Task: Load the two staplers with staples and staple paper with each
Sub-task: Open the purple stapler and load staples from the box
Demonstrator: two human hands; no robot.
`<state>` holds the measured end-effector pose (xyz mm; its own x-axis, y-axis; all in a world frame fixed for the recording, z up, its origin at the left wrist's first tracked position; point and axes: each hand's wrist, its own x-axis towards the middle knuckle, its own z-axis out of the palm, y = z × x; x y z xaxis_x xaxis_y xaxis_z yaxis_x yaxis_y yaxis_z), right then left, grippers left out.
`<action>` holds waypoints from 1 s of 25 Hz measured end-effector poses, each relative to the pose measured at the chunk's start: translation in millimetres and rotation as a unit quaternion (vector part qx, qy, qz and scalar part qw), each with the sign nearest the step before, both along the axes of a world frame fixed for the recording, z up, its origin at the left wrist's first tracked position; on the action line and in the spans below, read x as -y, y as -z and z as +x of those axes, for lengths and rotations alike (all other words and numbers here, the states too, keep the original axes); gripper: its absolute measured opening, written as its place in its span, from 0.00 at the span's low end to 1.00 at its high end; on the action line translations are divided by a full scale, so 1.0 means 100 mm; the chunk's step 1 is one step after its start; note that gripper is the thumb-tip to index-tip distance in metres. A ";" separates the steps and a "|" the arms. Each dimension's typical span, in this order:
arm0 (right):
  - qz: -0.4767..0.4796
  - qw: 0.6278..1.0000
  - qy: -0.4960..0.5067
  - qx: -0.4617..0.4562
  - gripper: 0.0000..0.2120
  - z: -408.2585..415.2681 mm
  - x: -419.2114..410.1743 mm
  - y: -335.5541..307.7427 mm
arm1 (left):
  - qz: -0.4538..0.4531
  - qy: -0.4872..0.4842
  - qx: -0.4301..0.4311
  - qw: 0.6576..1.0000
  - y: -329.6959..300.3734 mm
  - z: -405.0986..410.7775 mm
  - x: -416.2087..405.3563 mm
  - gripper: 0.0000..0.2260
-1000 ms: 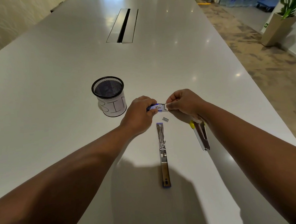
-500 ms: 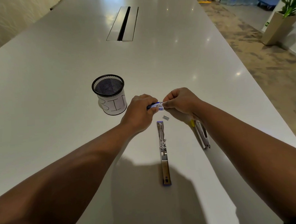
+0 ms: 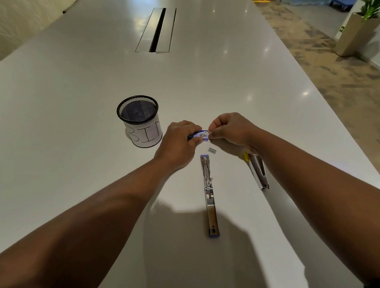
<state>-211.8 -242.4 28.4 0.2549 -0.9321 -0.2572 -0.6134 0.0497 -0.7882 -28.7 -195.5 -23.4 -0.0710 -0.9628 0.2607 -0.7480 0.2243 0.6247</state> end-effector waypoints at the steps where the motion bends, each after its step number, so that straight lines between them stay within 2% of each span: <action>1: -0.006 1.000 -0.018 -0.012 0.04 -0.01 -0.01 -0.02 | 0.002 -0.001 0.000 1.000 0.00 0.00 0.00 0.11; 4: -0.041 0.990 -0.098 -0.096 0.06 -0.05 -0.08 -0.09 | 0.006 -0.005 -0.008 1.000 -0.01 -0.01 0.00 0.11; 8: -0.116 0.949 -0.155 -0.248 0.10 -0.02 -0.22 -0.13 | 0.008 -0.004 -0.005 1.000 -0.02 -0.02 -0.02 0.12; 12: -0.166 0.941 -0.134 -0.264 0.06 0.00 -0.35 -0.10 | -0.004 -0.045 -0.035 0.998 -0.06 -0.03 -0.10 0.17; 14: -0.180 0.949 -0.112 -0.235 0.05 -0.03 -0.43 -0.10 | -0.021 -0.056 -0.044 0.997 -0.11 -0.05 -0.17 0.16; 16: -0.189 0.964 -0.094 -0.161 0.04 -0.09 -0.51 -0.10 | -0.040 -0.048 -0.081 0.995 -0.17 -0.09 -0.29 0.14; 20: -0.194 0.979 -0.059 -0.021 0.04 -0.17 -0.73 -0.10 | 0.005 -0.018 -0.227 0.974 -0.30 -0.16 -0.59 0.11; 23: -0.129 0.986 -0.028 0.100 0.03 -0.19 -0.89 -0.09 | 0.034 0.009 -0.225 0.974 -0.42 -0.12 -0.68 0.09; 25: -0.081 0.978 -0.013 0.192 0.04 -0.20 -0.97 -0.11 | 0.024 0.037 -0.205 0.978 -0.53 -0.09 -0.72 0.08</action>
<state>-231.6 -145.1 39.0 0.3271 -0.9449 0.0135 -0.2696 -0.1070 -0.9570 -37.8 -124.0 29.3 -0.0391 -0.9709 0.2363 -0.4151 0.2309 0.8800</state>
